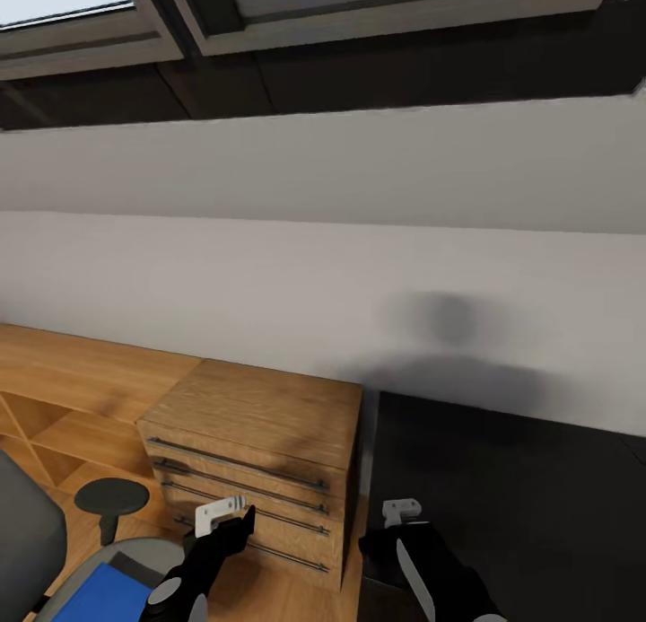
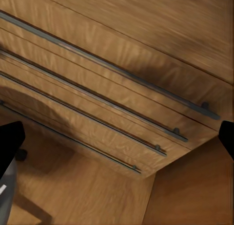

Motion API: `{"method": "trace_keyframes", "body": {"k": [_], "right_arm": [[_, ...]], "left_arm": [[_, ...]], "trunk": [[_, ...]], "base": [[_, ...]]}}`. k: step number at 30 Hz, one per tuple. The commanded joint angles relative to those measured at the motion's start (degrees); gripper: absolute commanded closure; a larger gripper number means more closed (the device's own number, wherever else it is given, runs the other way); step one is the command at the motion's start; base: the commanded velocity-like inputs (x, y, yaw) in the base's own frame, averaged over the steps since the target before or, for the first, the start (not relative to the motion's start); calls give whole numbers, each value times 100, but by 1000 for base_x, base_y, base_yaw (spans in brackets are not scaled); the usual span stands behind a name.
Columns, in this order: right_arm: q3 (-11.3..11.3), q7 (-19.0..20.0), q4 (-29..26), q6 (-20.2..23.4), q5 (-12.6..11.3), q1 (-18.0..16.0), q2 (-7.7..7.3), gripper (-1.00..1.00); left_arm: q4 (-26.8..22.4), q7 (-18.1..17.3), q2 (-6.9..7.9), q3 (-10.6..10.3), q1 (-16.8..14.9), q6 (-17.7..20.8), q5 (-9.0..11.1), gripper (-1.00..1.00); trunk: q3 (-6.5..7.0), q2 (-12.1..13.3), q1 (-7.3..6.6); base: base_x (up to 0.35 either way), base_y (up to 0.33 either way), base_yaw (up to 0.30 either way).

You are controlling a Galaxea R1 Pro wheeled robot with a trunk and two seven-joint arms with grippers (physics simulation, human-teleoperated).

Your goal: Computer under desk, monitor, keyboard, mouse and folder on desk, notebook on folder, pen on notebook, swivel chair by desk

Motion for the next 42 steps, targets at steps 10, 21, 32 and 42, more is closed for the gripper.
{"method": "trace_keyframes", "body": {"k": [10, 21, 32, 42], "right_arm": [[-28, -72, -1701, -168, 35, 97, -19, -100], [-749, -74, -3809, -149, 33, 1085, -23, -100], [-1046, -70, -3980, -210, 46, 1667, -33, -100], [-1214, -61, -2762, -1547, 36, 2353, -487, -100]], "left_arm": [[69, 31, -2, -59, -3, 22, 57, -100], [-302, 34, -7, -322, 444, -390, 59, -100], [-137, 37, 4, -802, 709, -415, 49, -100], [696, 7, 81, -825, 987, -487, 55, -100]], "trunk": [[172, 396, -219], [369, 837, -461], [477, 1078, -592], [477, 1078, -592]], "base": [[0, 0, 0], [0, 0, 0], [0, 0, 0], [0, 0, -22]]}}
